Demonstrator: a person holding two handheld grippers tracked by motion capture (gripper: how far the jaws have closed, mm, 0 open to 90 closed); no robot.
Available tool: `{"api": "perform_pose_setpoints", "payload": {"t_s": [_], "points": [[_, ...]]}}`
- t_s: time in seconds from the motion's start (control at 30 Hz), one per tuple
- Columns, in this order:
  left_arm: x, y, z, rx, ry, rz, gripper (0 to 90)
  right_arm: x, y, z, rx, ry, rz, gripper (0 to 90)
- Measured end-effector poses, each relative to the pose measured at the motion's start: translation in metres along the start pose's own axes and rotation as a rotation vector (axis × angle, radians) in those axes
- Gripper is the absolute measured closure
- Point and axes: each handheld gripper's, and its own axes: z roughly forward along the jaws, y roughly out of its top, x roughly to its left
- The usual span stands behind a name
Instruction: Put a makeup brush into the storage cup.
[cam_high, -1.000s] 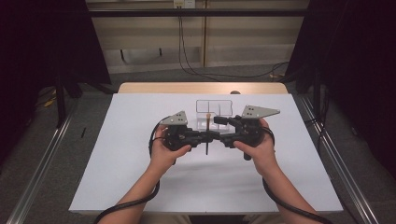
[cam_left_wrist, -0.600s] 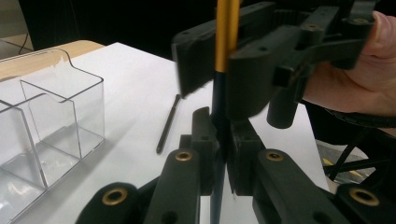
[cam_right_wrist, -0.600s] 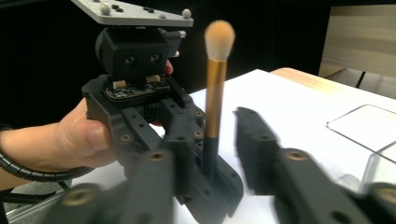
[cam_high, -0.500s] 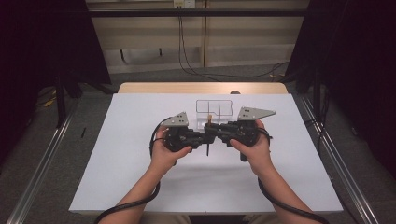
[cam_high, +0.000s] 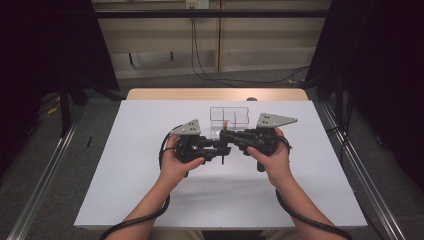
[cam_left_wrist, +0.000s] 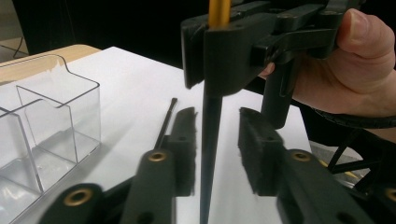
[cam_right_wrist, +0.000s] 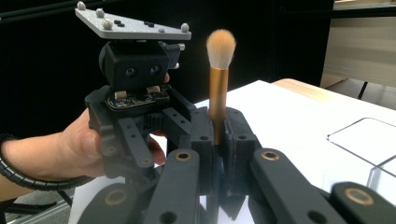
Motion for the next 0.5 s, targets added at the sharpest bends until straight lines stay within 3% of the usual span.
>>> {"api": "perform_pose_setpoints", "payload": {"t_s": [0.2,0.5], "points": [[0.0000,0.0009,-0.0020,-0.003,0.002,0.006,57.2,-0.0022,0.0025,-0.0029,-0.008,-0.010,-0.004,84.6],[-0.0009,0.0029,-0.0051,-0.008,0.012,0.026,28.3,-0.0068,0.0057,-0.0077,-0.016,-0.026,-0.014,84.6]]}}
